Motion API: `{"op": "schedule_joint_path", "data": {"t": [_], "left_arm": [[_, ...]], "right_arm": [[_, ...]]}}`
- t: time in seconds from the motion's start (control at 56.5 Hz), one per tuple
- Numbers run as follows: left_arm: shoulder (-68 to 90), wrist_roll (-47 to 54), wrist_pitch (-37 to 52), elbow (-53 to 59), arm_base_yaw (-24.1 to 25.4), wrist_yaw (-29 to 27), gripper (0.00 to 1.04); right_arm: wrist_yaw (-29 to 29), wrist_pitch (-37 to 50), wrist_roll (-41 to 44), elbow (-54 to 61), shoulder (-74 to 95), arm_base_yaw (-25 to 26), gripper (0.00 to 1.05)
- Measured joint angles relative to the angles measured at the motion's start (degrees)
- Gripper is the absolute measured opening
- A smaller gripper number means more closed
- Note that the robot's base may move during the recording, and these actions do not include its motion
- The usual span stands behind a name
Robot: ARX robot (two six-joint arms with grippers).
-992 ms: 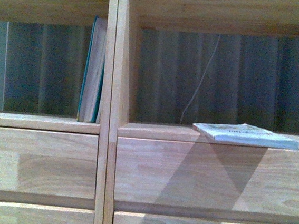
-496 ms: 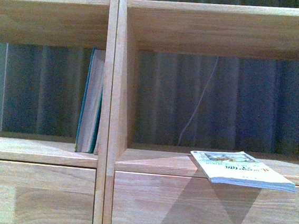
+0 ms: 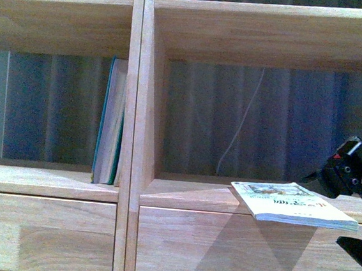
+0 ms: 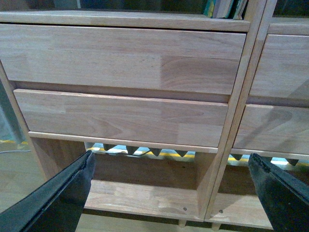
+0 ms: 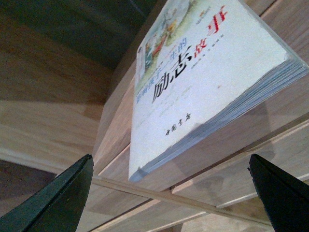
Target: Organize books on shelf
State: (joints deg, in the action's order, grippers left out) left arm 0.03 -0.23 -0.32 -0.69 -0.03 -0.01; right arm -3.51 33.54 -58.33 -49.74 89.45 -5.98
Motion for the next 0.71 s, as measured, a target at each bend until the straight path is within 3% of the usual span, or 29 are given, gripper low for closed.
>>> {"op": "schedule_joint_path", "data": {"t": [0.425,0.443,0.478,0.584,0.708], "left_arm": [[0.00,0.00,0.00,0.00,0.00,0.00,0.98],[0.00,0.00,0.00,0.00,0.00,0.00,0.98],[0.17,0.00,-0.07,-0.02,0.24,0.50,0.98],[7.98,0.33,2.84,-2.69,8.98,21.73,0.98],[19.61,-1.84,13.99,-7.50,18.16,37.83,0.98]], "right_arm": [[5.51,-1.97,-10.62,-9.57,9.53,-0.04,0.98],[6.49,-3.17,-13.73,-13.46,11.06,-3.54,0.08],[6.23,-2.91,-13.94,-13.44,10.97,-3.41,0.08],[3.76,-0.20,-14.29,-11.69,9.60,-1.99,0.08],[0.17,1.25,-13.99,-9.53,6.03,-1.18,0.07]]}}
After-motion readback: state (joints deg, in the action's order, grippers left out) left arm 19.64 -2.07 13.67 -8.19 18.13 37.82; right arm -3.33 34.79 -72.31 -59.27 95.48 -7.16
